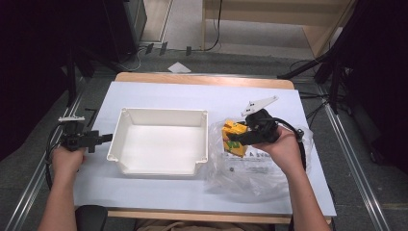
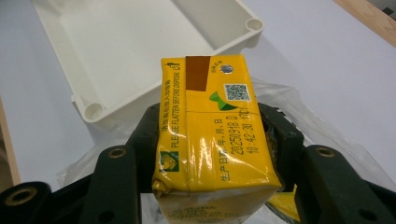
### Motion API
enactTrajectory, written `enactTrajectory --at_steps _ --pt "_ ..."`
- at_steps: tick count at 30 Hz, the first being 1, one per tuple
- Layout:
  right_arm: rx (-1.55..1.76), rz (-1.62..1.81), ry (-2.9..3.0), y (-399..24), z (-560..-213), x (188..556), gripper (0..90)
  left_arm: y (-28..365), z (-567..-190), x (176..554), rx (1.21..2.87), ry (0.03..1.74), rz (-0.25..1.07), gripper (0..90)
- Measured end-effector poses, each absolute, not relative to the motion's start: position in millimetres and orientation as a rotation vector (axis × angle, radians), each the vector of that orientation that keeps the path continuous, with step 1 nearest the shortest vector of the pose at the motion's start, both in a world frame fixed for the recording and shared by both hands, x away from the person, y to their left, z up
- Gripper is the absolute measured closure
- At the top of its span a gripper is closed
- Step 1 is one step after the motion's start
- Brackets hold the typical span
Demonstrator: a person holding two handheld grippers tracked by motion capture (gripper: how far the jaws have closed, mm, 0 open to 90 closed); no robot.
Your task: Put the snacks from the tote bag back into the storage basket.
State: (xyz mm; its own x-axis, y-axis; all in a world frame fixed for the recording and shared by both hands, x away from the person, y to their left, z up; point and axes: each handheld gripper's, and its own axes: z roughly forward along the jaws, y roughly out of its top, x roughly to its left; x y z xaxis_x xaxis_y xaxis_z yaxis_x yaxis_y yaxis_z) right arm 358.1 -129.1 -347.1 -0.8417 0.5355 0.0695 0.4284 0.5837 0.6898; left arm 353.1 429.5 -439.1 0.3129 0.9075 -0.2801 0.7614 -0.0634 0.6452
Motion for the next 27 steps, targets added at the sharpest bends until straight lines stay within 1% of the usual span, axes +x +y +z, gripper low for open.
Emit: enactTrajectory --at_steps 27 --pt "0.700 1.157 2.670 -102 -324 358 51.5 430 -439 353 1.858 1.488 0.255 22.8"
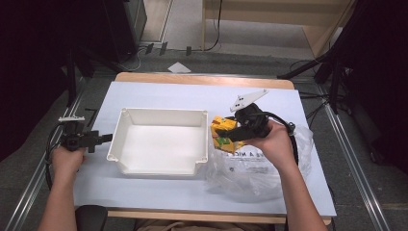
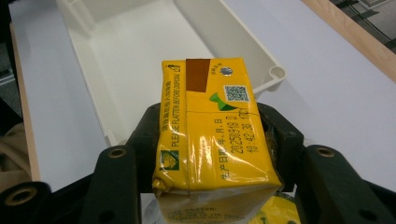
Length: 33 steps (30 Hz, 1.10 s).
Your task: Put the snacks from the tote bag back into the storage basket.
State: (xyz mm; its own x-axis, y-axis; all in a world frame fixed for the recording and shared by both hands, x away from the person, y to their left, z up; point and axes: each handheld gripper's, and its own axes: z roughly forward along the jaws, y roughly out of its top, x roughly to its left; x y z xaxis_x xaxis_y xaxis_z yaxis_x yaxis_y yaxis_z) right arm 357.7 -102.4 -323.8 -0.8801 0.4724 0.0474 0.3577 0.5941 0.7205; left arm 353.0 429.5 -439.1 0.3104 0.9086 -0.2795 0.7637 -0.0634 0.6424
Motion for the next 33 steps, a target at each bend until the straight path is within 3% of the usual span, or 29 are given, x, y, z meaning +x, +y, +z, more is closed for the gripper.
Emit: enactTrajectory --at_steps 33 --pt "0.598 1.195 2.698 -68 -302 383 51.5 430 -438 352 1.854 1.485 0.259 22.8"
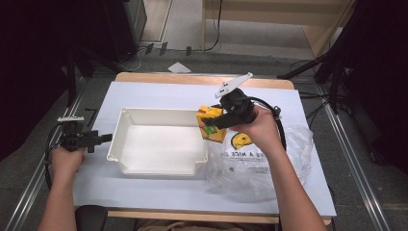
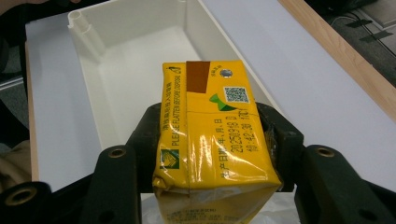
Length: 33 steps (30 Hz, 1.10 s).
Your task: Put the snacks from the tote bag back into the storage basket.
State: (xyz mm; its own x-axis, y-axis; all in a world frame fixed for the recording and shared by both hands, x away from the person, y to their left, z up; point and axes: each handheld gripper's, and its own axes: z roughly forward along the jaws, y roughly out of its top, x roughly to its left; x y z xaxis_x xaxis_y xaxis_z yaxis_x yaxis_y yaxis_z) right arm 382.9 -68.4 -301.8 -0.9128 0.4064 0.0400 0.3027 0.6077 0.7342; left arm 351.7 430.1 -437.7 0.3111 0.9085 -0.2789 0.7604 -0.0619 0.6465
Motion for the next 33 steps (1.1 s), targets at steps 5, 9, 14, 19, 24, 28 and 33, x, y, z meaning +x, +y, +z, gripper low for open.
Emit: enactTrajectory --at_steps 5,9,14,19,24,28,33 --pt "0.589 1.189 2.704 -62 -298 387 51.5 430 -437 352 1.852 1.486 0.257 22.8" --pt "0.580 1.201 2.710 -59 -297 390 51.5 430 -438 352 1.852 1.483 0.258 22.8" --pt "0.570 1.203 2.716 -53 -296 394 51.5 430 -437 352 1.846 1.484 0.258 22.8" --pt "0.553 1.200 2.725 -46 -297 398 51.5 430 -437 352 1.846 1.484 0.258 22.8" --pt "0.547 1.186 2.737 -39 -298 403 51.5 431 -437 351 1.845 1.484 0.257 22.8" --pt "0.543 1.197 2.736 -34 -299 407 51.5 431 -437 351 1.844 1.482 0.260 22.8" --pt "0.546 1.189 2.750 -27 -302 412 51.5 431 -438 352 1.846 1.483 0.256 22.8"
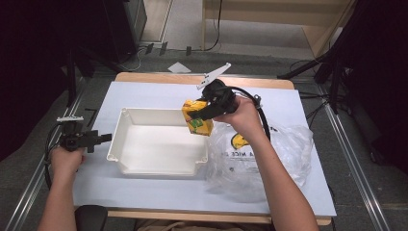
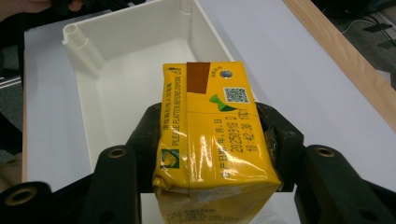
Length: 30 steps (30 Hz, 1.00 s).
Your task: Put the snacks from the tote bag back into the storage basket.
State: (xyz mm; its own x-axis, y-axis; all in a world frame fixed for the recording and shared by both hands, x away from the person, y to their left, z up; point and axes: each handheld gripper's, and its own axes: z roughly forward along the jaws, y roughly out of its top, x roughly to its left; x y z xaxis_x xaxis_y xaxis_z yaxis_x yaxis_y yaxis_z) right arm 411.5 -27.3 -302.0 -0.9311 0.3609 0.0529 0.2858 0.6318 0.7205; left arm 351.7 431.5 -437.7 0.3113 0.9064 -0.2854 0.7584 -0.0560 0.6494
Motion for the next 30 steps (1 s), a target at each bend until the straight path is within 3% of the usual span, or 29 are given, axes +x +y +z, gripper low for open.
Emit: enactTrajectory --at_steps 30 --pt "0.546 1.104 2.824 22 -340 444 51.5 434 -437 351 1.831 1.483 0.255 22.8"
